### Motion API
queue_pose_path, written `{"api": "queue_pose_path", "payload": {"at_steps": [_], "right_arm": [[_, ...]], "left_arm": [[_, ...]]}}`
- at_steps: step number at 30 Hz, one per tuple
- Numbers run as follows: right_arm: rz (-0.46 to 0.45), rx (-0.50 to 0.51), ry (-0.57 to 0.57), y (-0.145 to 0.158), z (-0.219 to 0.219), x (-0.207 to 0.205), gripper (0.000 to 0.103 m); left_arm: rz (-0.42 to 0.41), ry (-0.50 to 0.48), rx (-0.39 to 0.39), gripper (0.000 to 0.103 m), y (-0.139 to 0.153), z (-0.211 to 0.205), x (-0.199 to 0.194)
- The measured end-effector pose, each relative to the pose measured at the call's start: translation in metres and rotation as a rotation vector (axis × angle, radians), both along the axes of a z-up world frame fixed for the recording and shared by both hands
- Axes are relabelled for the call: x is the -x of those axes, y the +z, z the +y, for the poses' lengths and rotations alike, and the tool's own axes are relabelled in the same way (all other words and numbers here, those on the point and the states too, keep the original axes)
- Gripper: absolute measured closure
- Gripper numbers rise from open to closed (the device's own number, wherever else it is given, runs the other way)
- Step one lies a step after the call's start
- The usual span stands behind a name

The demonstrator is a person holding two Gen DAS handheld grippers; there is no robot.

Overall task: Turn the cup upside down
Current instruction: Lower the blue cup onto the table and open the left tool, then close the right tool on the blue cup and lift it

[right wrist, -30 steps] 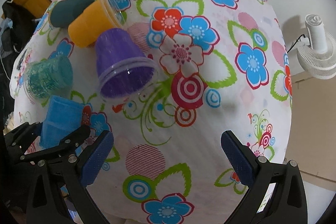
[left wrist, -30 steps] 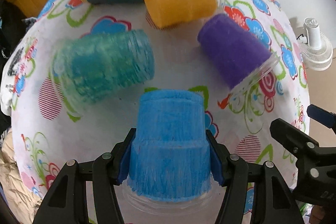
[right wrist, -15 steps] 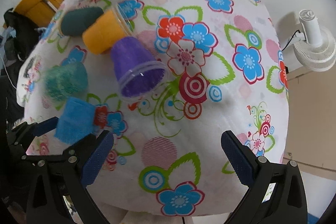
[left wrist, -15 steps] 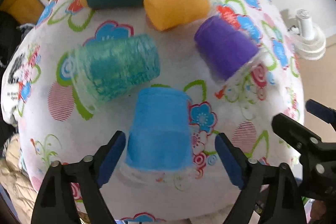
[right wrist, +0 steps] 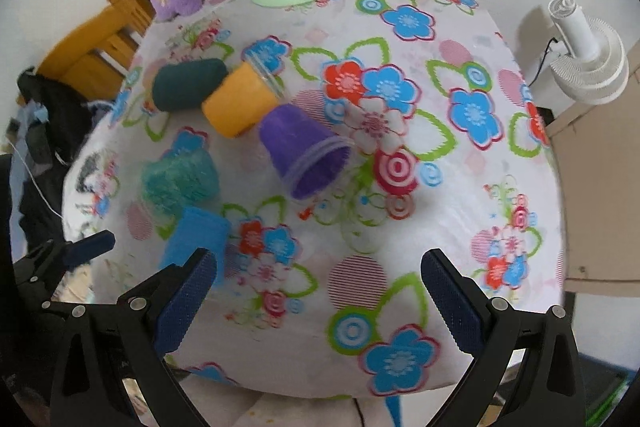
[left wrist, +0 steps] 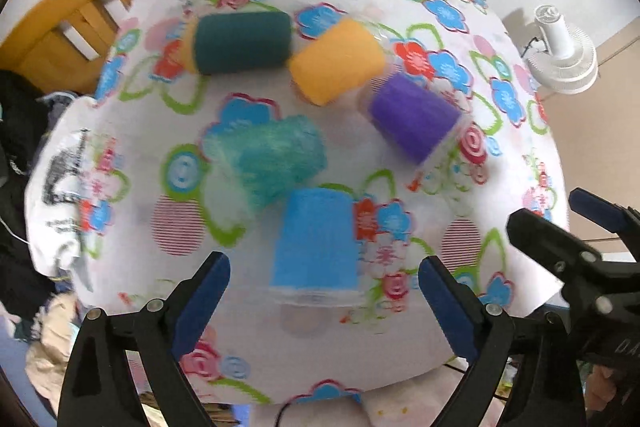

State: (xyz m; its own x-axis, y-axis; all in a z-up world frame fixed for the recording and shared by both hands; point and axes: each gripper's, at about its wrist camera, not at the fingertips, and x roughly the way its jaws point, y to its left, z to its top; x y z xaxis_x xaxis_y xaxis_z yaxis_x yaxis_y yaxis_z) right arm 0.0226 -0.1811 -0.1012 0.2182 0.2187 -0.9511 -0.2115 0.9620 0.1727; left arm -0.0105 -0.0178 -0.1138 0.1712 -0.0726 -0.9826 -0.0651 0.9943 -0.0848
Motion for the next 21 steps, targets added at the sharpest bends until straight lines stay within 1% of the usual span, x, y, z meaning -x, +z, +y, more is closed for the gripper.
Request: {"api": "queue_pose_path", "payload": {"at_steps": [4,8,11,17,21], "right_arm": [[0.013,-0.042,-0.019,-0.002,0.019,-0.001,0.0],[0.031,-0.054,-0.033,-0.012,0.04,-0.003,0.002],[0.069,-0.062,-0.039,-0.027,0.057,-0.006,0.005],[0.142,-0.053,-0.041,-0.058,0.086,-0.009,0.01],[0.188,-0.052,-0.076,-0.079,0.094,-0.014,0.017]], "left_arm": [[-0.004,-0.001,-0.032,0.007,0.005,0.021,-0.004],[-0.007,-0.027,-0.068,0.007,0.004,0.035,-0.007],[0.003,-0.045,-0.089,0.007,-0.003,0.045,-0.009],[0.034,-0.086,-0.117,0.007,-0.025,0.063,-0.014],[0.053,-0.105,-0.109,0.007,-0.04,0.072,-0.017]]}}
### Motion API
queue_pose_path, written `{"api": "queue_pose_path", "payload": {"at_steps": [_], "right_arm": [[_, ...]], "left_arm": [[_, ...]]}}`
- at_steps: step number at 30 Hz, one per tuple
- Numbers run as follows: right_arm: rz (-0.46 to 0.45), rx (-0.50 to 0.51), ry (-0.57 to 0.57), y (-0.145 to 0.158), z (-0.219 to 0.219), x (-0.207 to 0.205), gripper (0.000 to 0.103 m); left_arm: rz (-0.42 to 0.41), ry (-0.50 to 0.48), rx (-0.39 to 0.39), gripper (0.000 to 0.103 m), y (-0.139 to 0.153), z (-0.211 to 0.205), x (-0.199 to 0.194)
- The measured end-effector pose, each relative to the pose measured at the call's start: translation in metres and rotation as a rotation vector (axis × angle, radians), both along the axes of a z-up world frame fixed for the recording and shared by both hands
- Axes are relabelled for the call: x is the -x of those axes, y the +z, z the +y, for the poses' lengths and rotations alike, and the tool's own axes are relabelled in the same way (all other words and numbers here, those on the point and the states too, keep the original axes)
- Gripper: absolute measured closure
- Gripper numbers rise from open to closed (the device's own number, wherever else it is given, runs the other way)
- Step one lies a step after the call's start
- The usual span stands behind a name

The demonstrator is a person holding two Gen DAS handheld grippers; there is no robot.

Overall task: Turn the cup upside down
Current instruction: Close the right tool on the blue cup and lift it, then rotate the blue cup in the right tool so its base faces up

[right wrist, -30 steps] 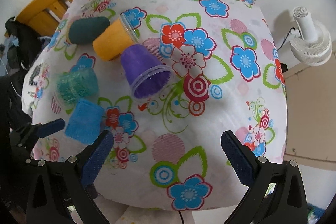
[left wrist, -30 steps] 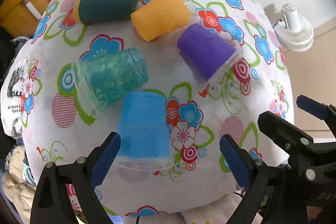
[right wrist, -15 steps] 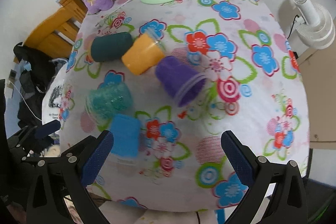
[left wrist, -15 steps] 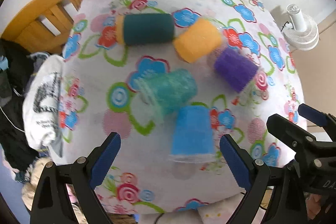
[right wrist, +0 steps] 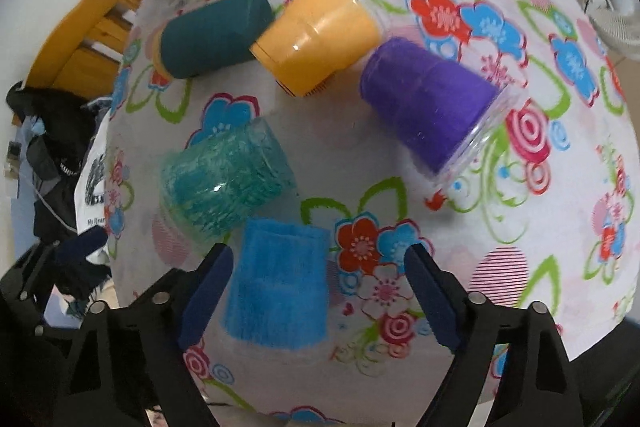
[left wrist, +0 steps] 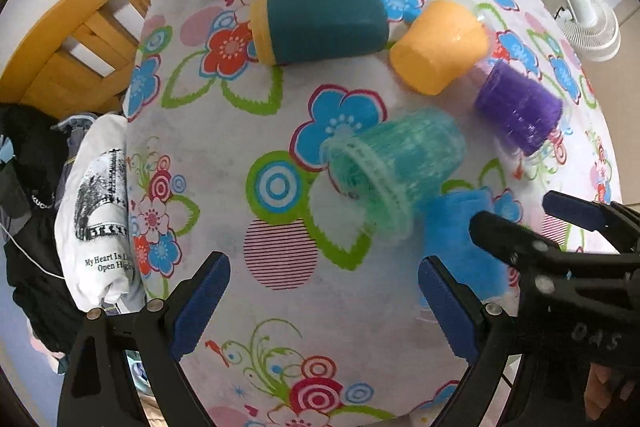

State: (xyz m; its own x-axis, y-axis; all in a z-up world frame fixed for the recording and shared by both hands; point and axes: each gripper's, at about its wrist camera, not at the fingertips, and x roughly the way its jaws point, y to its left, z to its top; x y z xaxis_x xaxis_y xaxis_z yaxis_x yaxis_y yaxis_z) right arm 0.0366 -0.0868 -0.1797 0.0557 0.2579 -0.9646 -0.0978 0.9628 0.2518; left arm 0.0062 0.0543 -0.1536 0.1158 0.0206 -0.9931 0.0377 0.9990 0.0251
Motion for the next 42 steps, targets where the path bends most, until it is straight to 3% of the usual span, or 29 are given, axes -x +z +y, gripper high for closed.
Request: {"api": "queue_pose_path", "payload": {"at_steps": [5,9,11,16,26,33,42], "right_arm": [[0.084,-0.06,-0.045,-0.02,0.005,-0.005,0.022],[0.105,-0.03,-0.019,-0.026,0.015,-0.006,0.031],[0.128,-0.041,-0.016,-0.031,0.018,-0.006,0.042],[0.129,-0.067,-0.024,-0.032,0.016,-0.003,0.046],[-0.069,-0.004,0.018,0.02,-0.009,0.005,0.046],[-0.228,-0.014,0.07,0.061,-0.034,0.014,0.046],[-0.42,-0.037,0.124,0.099,-0.059,0.034,0.046]], "left_arm": [[0.017,-0.013,0.004,0.007,-0.012,0.004,-0.001],[0.032,-0.021,0.014,0.007,-0.019,0.006,-0.003],[0.036,-0.022,0.017,0.007,-0.022,0.006,-0.003],[0.047,-0.02,0.022,0.007,-0.026,0.01,-0.004],[-0.005,-0.034,0.039,0.007,0.0,-0.017,-0.001],[-0.07,0.038,0.102,0.007,0.029,-0.029,0.007],[-0.171,0.109,0.096,0.007,0.056,-0.041,0.023]]}}
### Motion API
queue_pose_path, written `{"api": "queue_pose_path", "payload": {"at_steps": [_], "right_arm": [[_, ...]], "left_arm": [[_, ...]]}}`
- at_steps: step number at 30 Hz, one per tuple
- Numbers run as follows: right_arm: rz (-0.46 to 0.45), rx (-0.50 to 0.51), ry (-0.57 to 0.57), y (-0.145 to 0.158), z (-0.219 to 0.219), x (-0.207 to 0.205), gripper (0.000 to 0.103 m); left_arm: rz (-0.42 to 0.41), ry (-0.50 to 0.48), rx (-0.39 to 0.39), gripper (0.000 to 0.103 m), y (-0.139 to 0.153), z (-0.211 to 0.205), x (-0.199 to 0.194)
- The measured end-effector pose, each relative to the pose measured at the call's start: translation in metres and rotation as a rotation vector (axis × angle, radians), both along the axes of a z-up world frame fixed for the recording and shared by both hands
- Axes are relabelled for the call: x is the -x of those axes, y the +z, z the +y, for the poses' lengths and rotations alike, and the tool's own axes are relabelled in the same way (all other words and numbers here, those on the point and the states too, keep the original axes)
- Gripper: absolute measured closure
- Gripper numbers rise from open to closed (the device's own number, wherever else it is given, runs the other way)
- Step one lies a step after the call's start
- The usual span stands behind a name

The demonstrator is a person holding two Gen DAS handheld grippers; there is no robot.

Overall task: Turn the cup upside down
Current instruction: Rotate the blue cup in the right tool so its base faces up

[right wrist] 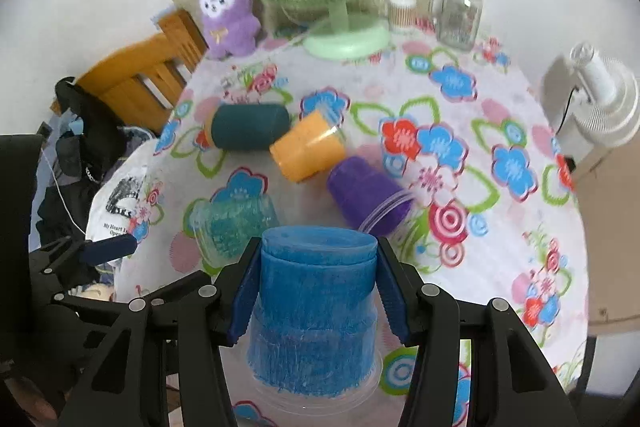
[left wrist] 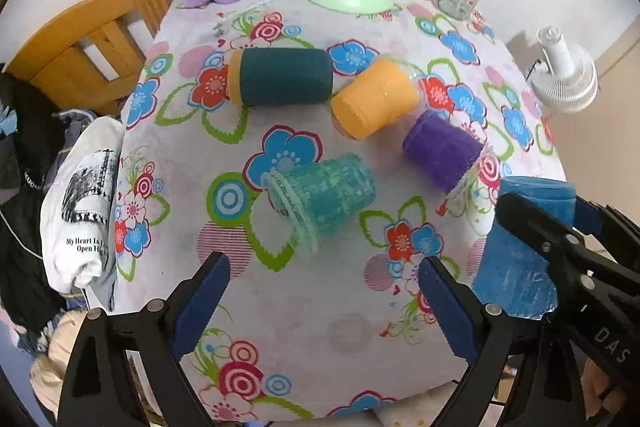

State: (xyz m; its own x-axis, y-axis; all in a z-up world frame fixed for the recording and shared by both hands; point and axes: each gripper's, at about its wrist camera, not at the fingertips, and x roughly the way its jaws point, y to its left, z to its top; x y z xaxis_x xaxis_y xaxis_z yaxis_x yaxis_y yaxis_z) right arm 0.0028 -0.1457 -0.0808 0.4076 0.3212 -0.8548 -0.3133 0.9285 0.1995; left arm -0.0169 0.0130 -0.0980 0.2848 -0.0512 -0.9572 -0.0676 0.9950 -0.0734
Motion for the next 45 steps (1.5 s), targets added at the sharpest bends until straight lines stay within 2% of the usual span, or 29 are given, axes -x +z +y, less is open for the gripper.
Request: {"api": "queue_pose_path", "payload": {"at_steps": [9,12,14,21,26,30,33,37,45], "right_arm": [[-0.129,-0.01,0.039,0.009,-0.017,0.024,0.046],[-0.196,0.0,0.062,0.008,-0.016,0.033,0.046],[-0.227,0.004,0.08,0.004,-0.014,0.037,0.046],[-0.303,-0.029,0.093,-0.022,-0.013,0.042,0.046],[-0.395,-0.033,0.076,-0.048,-0.008,0.042,0.046],[-0.475,-0.058,0.052,-0.063,-0.004,0.043,0.046],[-0.497,-0.069,0.037,-0.073,0.0,0.041,0.046],[-0.5,-0.064,0.022,-0.086,0.007,0.037,0.046],[-0.504,-0.055,0.005,-0.1,0.014,0.035,0.046]], "left_arm": [[-0.072,0.043,-0.019,0.007,0.007,-0.01,0.024],[-0.117,0.051,-0.076,0.008,0.007,-0.013,0.031],[-0.132,0.048,-0.083,0.008,0.004,-0.014,0.034],[-0.144,0.063,-0.063,0.008,-0.024,-0.007,0.037],[-0.157,0.055,-0.097,0.008,-0.048,-0.003,0.034],[-0.152,0.047,-0.073,0.008,-0.066,0.003,0.03],[-0.155,0.043,-0.082,0.008,-0.075,0.005,0.03],[-0.168,0.03,-0.131,0.008,-0.085,0.004,0.028],[-0.17,-0.002,-0.121,0.008,-0.099,0.007,0.024]]}}
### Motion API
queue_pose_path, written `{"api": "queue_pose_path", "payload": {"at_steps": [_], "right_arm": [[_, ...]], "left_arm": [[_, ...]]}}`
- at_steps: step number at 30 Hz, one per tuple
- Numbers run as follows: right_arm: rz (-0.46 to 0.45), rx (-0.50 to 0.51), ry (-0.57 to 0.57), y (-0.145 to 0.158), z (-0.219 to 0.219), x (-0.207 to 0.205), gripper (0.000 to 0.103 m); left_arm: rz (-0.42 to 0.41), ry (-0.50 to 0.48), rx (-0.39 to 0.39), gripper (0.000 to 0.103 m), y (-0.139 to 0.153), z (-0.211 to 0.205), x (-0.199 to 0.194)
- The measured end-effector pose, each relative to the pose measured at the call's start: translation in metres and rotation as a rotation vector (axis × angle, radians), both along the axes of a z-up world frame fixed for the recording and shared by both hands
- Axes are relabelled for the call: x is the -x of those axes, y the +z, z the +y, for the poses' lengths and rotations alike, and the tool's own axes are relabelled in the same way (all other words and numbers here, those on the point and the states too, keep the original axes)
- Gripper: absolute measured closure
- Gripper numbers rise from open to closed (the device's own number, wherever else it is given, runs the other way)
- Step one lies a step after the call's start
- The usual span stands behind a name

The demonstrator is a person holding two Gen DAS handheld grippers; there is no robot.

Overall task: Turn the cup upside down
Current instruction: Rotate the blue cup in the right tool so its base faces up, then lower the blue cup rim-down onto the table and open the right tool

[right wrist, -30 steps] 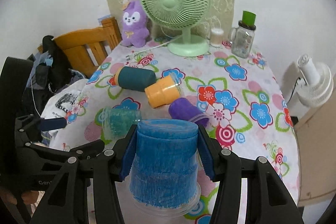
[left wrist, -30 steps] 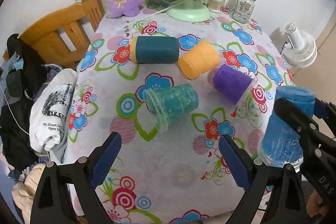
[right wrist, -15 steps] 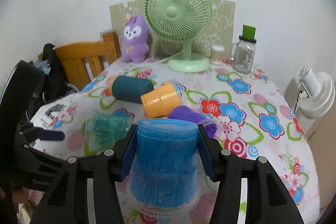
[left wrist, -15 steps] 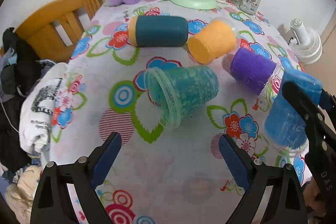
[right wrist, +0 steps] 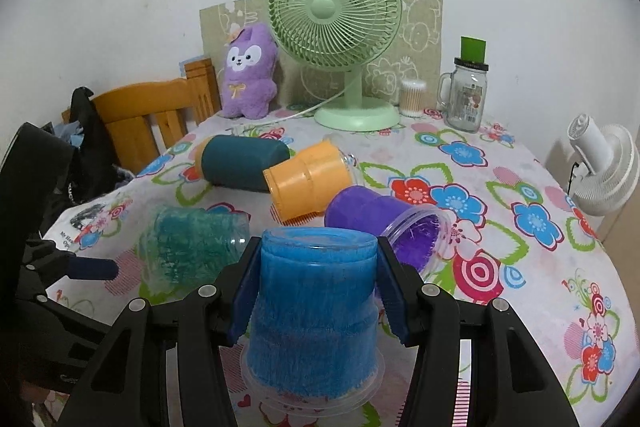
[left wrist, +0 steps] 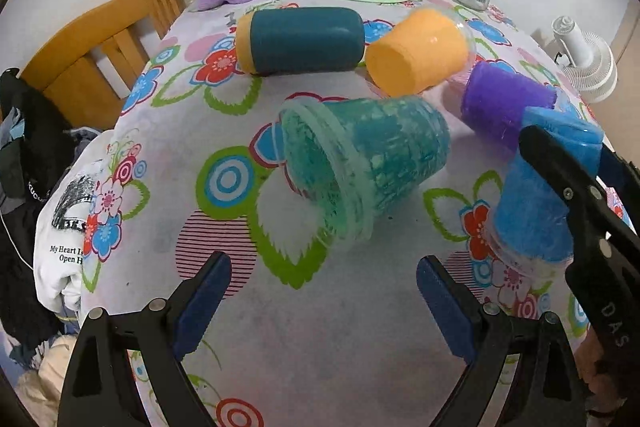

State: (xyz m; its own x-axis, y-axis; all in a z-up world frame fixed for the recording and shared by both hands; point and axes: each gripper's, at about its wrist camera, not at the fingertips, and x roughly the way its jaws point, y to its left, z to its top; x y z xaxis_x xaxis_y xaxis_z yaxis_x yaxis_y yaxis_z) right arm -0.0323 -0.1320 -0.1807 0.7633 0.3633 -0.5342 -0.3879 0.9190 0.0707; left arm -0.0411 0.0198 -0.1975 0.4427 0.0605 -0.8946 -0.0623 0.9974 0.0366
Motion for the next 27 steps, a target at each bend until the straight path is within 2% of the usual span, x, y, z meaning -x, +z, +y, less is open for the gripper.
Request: {"api": "queue_pose_path", "payload": {"at_steps": [9,10,11,13,16,19,27], "right_arm": [[0.105,-0.01,-0.01,-0.002,-0.003,0.007,0.043],[0.128,-0.014,-0.004,-0.002,-0.003,0.007,0.037],[0.15,-0.014,-0.002,-0.002,-0.003,0.006,0.024],[0.201,-0.037,-0.012,-0.002,-0.008,0.003,0.015],[0.235,-0.058,-0.035,0.001,-0.016,0.003,0.011],[0.282,-0.05,-0.034,0.006,-0.019,0.002,0.01],[0.407,-0.021,-0.029,0.027,-0.03,0.0,0.007]], "left_arm": [[0.036,-0.009,0.045,0.008,0.0,0.004,0.002],[0.04,-0.01,0.046,0.008,0.0,0.004,0.003],[0.044,-0.013,0.047,0.008,0.001,0.003,0.004],[0.033,-0.002,0.013,0.008,0.003,0.001,0.007],[0.013,-0.005,0.002,0.008,0.01,-0.002,0.012],[0.037,-0.013,0.04,0.008,0.016,-0.005,0.012],[0.083,-0.033,0.061,0.008,0.037,-0.021,0.013]]}}
